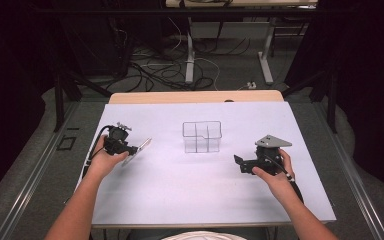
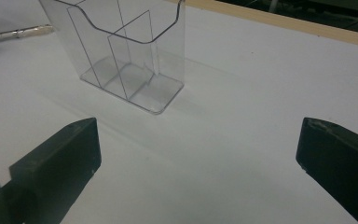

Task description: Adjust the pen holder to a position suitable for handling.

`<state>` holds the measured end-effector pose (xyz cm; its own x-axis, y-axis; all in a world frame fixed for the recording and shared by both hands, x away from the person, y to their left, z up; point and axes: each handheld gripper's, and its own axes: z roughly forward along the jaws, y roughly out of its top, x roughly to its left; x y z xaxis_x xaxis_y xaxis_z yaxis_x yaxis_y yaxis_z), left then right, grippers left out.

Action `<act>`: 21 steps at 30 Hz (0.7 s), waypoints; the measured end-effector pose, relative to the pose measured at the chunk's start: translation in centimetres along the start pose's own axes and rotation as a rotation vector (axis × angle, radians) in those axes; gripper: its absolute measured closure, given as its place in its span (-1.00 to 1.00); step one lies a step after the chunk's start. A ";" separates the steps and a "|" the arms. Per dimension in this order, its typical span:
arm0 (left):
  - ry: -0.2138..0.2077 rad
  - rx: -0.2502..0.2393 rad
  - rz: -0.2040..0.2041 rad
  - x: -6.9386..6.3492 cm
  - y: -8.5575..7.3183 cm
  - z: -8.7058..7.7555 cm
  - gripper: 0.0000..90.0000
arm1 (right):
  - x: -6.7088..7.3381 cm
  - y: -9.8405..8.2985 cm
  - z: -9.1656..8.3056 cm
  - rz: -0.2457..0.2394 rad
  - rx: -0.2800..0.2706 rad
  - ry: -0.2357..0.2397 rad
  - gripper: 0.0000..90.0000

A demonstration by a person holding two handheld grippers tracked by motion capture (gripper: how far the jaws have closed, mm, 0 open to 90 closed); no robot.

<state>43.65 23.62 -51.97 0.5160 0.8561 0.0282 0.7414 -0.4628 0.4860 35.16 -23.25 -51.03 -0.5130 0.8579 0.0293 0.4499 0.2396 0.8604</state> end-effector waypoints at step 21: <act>-0.022 0.093 0.051 -0.4 -0.2 1.3 0.58 | -0.1 -0.1 0.2 -0.013 0.018 0.009 -1.00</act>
<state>43.86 23.10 -53.17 0.5624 0.8263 0.0314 0.7502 -0.5259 0.4008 35.29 -23.27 -51.26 -0.5252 0.8506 0.0233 0.4563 0.2585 0.8515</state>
